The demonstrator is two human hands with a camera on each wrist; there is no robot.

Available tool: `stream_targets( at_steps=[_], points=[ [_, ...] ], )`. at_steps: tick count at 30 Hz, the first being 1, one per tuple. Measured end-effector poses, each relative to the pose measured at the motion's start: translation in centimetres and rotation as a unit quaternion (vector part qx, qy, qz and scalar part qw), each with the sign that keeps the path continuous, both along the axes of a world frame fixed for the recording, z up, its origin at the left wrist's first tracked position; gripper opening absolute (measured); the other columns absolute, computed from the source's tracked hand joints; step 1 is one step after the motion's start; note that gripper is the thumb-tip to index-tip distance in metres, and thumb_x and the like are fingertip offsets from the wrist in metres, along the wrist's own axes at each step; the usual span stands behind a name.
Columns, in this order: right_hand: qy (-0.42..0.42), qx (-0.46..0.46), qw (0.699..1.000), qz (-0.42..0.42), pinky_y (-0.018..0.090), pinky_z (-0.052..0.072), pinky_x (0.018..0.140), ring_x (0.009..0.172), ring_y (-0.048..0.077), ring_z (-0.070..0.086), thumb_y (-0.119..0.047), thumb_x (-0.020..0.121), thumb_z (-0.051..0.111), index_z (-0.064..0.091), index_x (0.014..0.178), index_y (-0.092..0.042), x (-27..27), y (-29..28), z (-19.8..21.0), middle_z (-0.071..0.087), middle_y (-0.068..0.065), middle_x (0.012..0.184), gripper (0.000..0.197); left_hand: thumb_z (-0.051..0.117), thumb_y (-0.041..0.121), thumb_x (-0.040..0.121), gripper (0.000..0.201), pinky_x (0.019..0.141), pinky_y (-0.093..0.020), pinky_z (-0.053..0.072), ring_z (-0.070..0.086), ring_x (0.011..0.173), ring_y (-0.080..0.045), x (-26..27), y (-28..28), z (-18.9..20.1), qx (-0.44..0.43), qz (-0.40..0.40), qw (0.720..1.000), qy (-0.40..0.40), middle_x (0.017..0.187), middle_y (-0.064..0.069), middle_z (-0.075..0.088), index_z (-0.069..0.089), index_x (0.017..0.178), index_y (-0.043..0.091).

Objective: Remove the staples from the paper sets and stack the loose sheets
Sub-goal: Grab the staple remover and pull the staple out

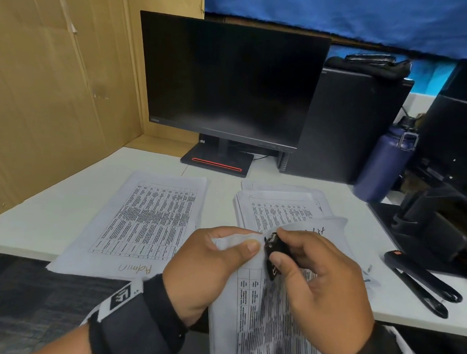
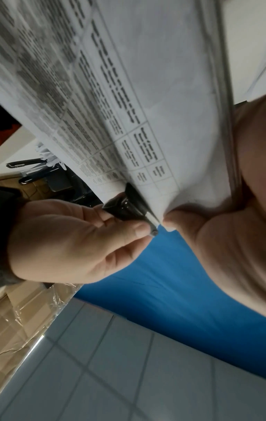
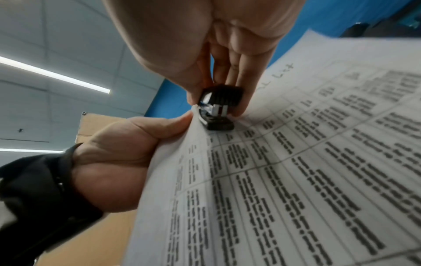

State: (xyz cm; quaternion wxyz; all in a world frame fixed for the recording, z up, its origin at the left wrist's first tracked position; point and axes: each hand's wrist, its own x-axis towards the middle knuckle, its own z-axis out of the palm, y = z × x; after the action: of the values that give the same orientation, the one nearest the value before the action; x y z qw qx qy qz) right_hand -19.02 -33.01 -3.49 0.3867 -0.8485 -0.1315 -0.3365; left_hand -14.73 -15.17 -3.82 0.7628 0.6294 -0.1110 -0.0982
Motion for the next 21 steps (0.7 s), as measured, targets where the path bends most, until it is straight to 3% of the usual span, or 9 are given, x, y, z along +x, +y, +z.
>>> stream_targets(
  at_steps=[2,4,9,11,14,16,21],
  points=[
    [0.024,0.025,0.999,0.021,0.022,0.056,0.082,0.092,0.001,0.070,-0.026,0.084,0.070,0.070,0.106,-0.035,0.0,-0.2,0.5,0.071,-0.021,0.099,0.024,0.073,0.019,0.081,0.029,0.097,-0.048,0.057,0.075,0.101,-0.039,0.3,0.3,0.1,-0.013,-0.011,1.000,0.004,0.106,-0.022,0.079,0.080,0.106,0.006],
    [0.075,0.072,0.994,0.046,0.022,0.056,0.082,0.091,0.003,0.071,-0.028,0.084,0.070,0.071,0.102,-0.040,0.0,-0.2,0.6,0.073,-0.020,0.097,0.022,0.073,0.016,0.081,0.029,0.094,-0.046,0.057,0.075,0.100,-0.038,0.6,0.6,0.2,-0.021,-0.022,1.000,0.008,0.107,-0.025,0.077,0.079,0.107,0.002],
    [0.176,0.171,0.966,0.084,0.040,0.060,0.085,0.085,0.010,0.073,-0.008,0.088,0.074,0.073,0.101,-0.032,0.3,-0.1,0.5,0.077,-0.009,0.089,0.027,0.074,0.014,0.080,0.032,0.088,-0.042,0.059,0.075,0.097,-0.037,1.2,1.0,0.3,-0.012,-0.037,0.999,0.010,0.106,-0.027,0.077,0.077,0.108,-0.002],
    [0.157,0.163,0.971,0.074,0.035,0.060,0.082,0.085,0.009,0.071,-0.010,0.087,0.075,0.072,0.100,-0.034,0.1,0.2,0.4,0.075,-0.011,0.090,0.028,0.074,0.015,0.080,0.029,0.088,-0.042,0.058,0.075,0.095,-0.036,1.1,0.8,0.1,-0.009,-0.033,0.999,0.009,0.104,-0.025,0.078,0.079,0.105,0.001],
    [0.068,0.030,0.997,0.009,0.022,0.054,0.078,0.089,0.005,0.067,-0.018,0.081,0.081,0.066,0.102,-0.038,0.0,0.4,-0.1,0.067,-0.018,0.094,0.032,0.077,0.023,0.078,0.022,0.088,-0.043,0.058,0.076,0.088,-0.032,0.6,0.3,0.1,0.006,-0.014,1.000,-0.003,0.095,-0.019,0.080,0.082,0.095,0.010],
    [0.032,-0.021,0.999,-0.014,0.022,0.051,0.079,0.091,0.003,0.064,-0.019,0.078,0.084,0.064,0.103,-0.036,0.0,0.5,-0.3,0.064,-0.020,0.096,0.037,0.082,0.031,0.073,0.030,0.092,-0.048,0.059,0.076,0.089,-0.036,0.3,0.0,0.1,0.011,-0.002,1.000,-0.003,0.094,-0.020,0.080,0.082,0.095,0.010],
    [-0.045,-0.062,0.997,-0.032,0.016,0.050,0.087,0.098,0.005,0.063,-0.019,0.079,0.079,0.072,0.111,-0.021,-0.1,0.8,-0.9,0.068,-0.009,0.104,0.032,0.079,0.031,0.074,0.032,0.093,-0.052,0.059,0.076,0.088,-0.036,0.3,-0.3,-0.1,0.014,0.035,0.999,0.010,0.093,-0.020,0.080,0.081,0.097,0.008]
  ],
)
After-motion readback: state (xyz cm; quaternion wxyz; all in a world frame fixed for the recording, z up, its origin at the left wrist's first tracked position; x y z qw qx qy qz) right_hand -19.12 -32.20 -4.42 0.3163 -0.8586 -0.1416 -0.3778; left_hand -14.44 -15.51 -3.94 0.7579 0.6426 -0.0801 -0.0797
